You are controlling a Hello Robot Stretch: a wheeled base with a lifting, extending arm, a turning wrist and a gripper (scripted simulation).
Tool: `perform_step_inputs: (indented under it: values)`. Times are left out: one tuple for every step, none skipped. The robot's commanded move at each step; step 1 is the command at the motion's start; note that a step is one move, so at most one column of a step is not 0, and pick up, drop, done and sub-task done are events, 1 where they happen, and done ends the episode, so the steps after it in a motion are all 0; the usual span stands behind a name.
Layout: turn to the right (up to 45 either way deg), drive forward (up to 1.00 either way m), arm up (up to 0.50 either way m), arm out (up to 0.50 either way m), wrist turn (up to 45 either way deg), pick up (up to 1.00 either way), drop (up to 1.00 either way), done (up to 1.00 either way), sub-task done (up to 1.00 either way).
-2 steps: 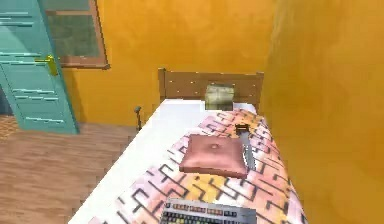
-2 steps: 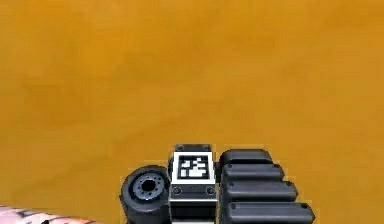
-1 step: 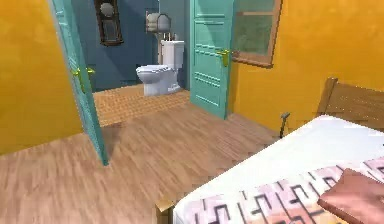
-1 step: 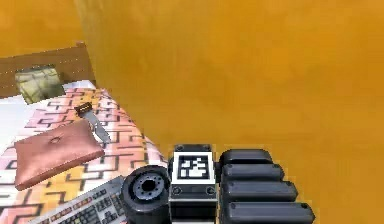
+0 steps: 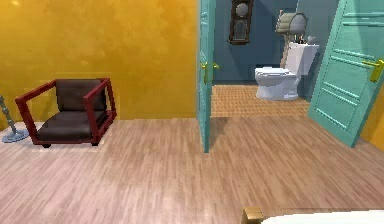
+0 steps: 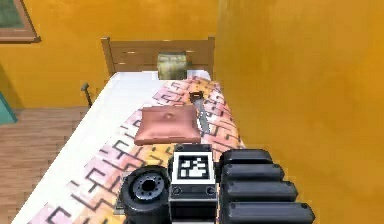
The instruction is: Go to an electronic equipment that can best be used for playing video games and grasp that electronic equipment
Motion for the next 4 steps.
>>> perform_step_inputs:
  values:
    - [0.0,0.0,0.0,0.2,0.0,0.0,0.0,0.0,0.0]
    - [0.0,0.0,0.0,0.0,45.0,0.0,0.0,0.0,0.0]
    - [0.0,0.0,0.0,0.0,45.0,0.0,0.0,0.0,0.0]
    - [0.0,0.0,0.0,0.0,21.0,0.0,0.0,0.0,0.0]
